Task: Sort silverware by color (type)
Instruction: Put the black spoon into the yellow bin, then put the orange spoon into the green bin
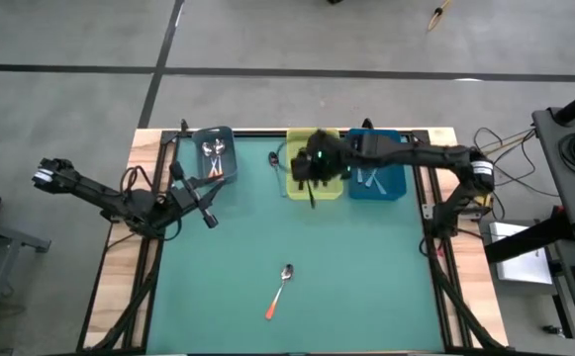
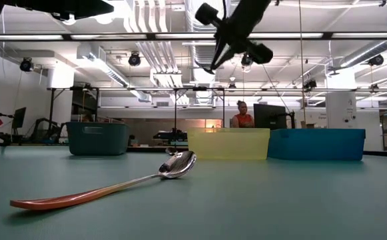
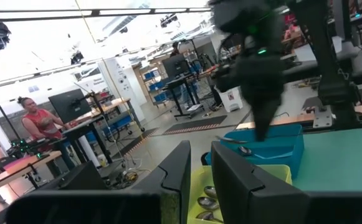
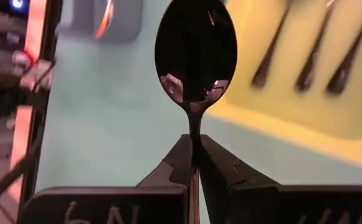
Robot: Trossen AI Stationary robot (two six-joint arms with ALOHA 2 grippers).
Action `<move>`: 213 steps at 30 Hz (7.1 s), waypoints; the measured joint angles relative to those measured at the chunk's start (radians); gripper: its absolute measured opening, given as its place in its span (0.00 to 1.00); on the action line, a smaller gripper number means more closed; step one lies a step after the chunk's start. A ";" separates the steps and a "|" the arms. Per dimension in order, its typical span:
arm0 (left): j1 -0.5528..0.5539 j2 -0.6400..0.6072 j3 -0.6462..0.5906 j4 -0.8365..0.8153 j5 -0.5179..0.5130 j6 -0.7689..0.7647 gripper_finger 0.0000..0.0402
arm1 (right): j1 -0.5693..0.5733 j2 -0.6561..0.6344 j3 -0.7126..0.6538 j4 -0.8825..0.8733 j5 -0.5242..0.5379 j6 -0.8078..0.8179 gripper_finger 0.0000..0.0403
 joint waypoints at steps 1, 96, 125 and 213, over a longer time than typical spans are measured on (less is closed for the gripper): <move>0.000 -0.001 0.000 0.000 0.000 0.000 0.11 | -0.027 0.000 0.000 -0.001 -0.005 -0.012 0.02; 0.002 0.006 -0.001 -0.053 -0.001 0.003 0.11 | -0.312 0.373 0.020 -0.067 0.222 -0.092 0.02; 0.002 0.006 -0.001 -0.053 -0.001 0.004 0.11 | -0.308 0.373 -0.042 -0.011 0.219 -0.089 0.02; 0.002 0.025 -0.001 -0.092 -0.046 -0.200 0.12 | 0.011 -0.006 -0.132 0.025 0.353 -0.565 0.21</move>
